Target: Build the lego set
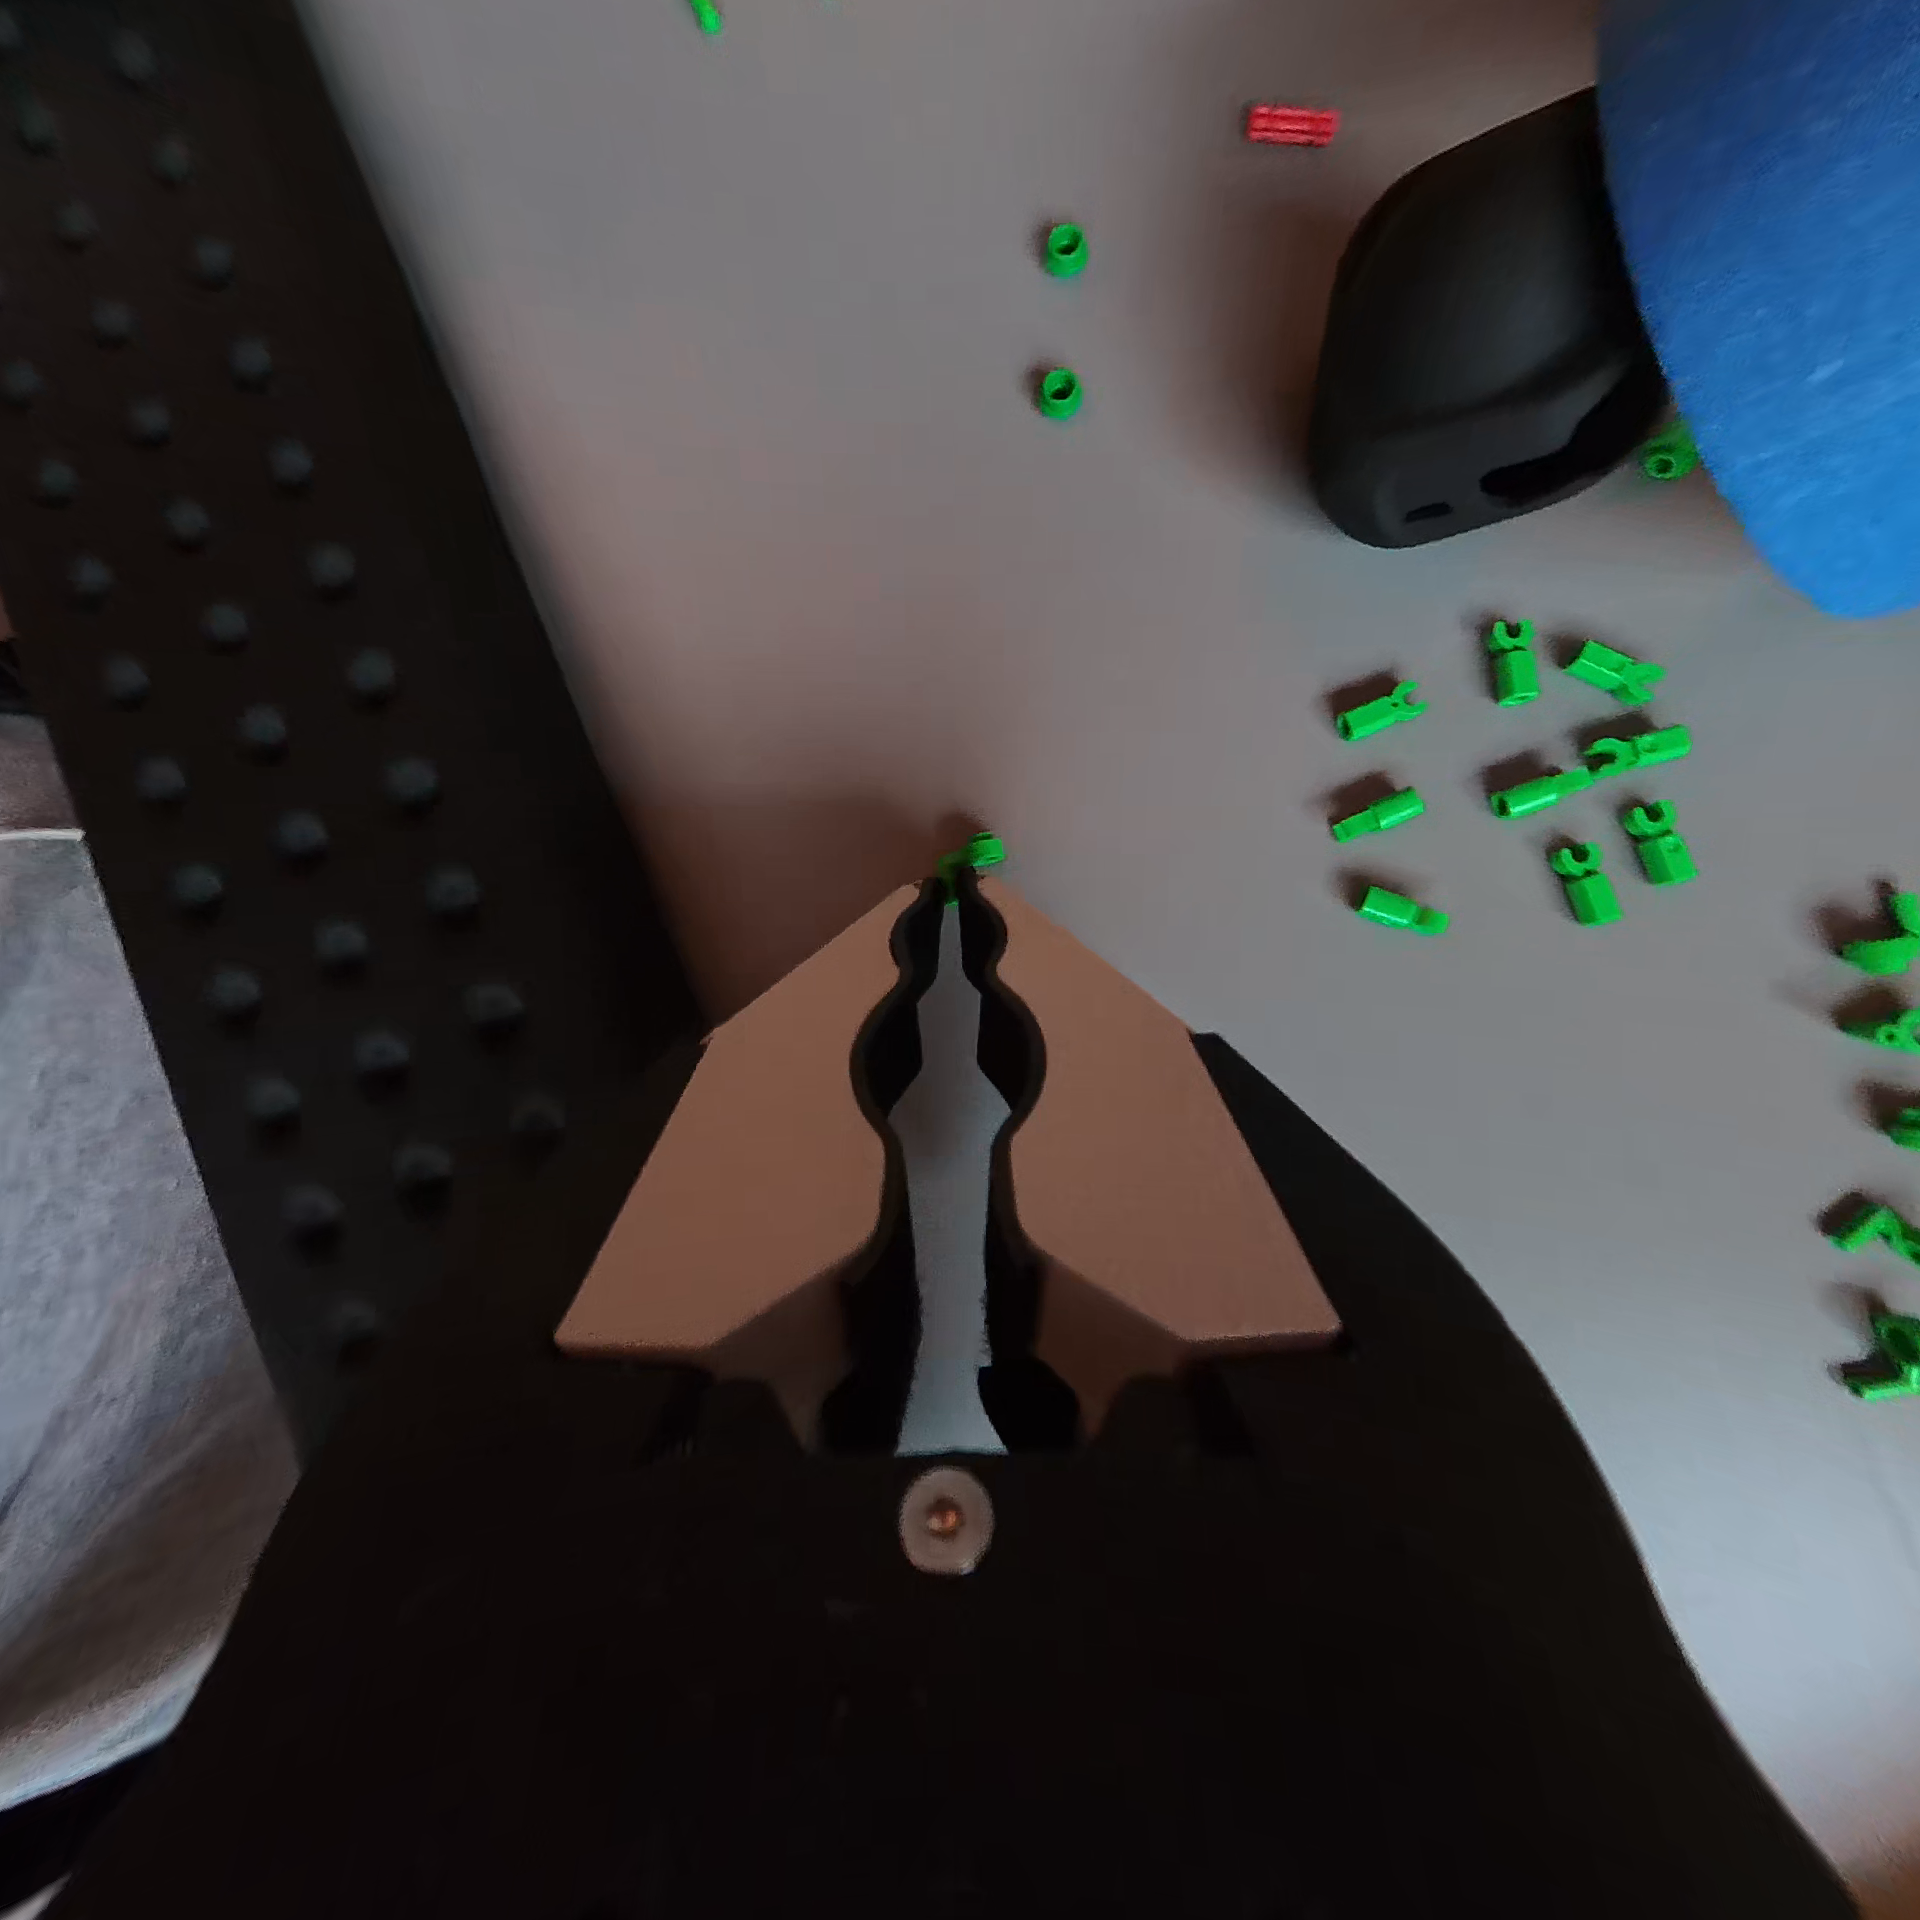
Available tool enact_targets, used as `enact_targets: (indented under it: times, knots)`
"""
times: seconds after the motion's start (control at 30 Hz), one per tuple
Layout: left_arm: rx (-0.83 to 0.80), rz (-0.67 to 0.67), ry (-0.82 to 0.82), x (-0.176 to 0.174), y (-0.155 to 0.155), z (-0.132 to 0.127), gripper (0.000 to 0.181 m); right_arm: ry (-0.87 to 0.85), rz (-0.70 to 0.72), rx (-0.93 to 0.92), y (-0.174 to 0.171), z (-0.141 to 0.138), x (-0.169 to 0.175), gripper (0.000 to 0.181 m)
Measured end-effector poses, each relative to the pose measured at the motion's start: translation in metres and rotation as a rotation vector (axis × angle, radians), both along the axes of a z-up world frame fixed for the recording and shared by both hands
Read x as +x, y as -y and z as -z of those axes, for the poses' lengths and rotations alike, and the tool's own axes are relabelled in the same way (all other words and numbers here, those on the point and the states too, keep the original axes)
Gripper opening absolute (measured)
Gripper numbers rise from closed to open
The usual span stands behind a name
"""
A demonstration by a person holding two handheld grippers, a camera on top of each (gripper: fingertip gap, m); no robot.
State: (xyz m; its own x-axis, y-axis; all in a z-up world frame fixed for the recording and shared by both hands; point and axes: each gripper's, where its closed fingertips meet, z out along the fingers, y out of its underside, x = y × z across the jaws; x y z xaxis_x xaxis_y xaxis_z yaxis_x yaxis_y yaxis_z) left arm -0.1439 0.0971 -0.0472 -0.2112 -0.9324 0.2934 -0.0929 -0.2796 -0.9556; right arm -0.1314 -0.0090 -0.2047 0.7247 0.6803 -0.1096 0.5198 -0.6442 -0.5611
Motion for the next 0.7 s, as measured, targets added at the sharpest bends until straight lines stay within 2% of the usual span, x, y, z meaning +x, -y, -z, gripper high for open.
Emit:
enact_targets:
  times: [0.1, 0.17, 0.23, 0.37, 0.43, 0.53, 0.7]
  knots:
    - [0.004, -0.004, -0.001, -0.001, -0.001, 0.000, 0.005, 0.039, -0.091, -0.019, 0.002, 0.000, 0.005, 0.001]
    - [0.003, -0.009, 0.001, -0.002, -0.002, 0.000, 0.005, 0.170, -0.150, 0.007, 0.003, -0.002, 0.018, 0.001]
    - [-0.005, -0.012, 0.001, -0.002, -0.004, 0.000, 0.005, 0.347, -0.257, 0.055, 0.007, -0.006, 0.037, 0.001]
    - [-0.004, -0.015, -0.006, -0.002, -0.006, 0.001, 0.004, 0.767, -0.620, 0.124, 0.022, -0.009, 0.086, 0.002]
    - [-0.001, -0.017, -0.008, -0.002, -0.006, 0.001, 0.004, 0.961, -0.738, 0.087, 0.028, -0.010, 0.113, 0.002]
    - [-0.001, -0.020, -0.007, -0.003, -0.007, 0.001, 0.005, 1.058, -0.859, 0.057, 0.035, -0.009, 0.127, 0.002]
    - [-0.008, -0.011, -0.019, -0.001, -0.007, 0.004, 0.005, 1.195, -0.934, -0.038, 0.037, -0.011, 0.151, 0.002]
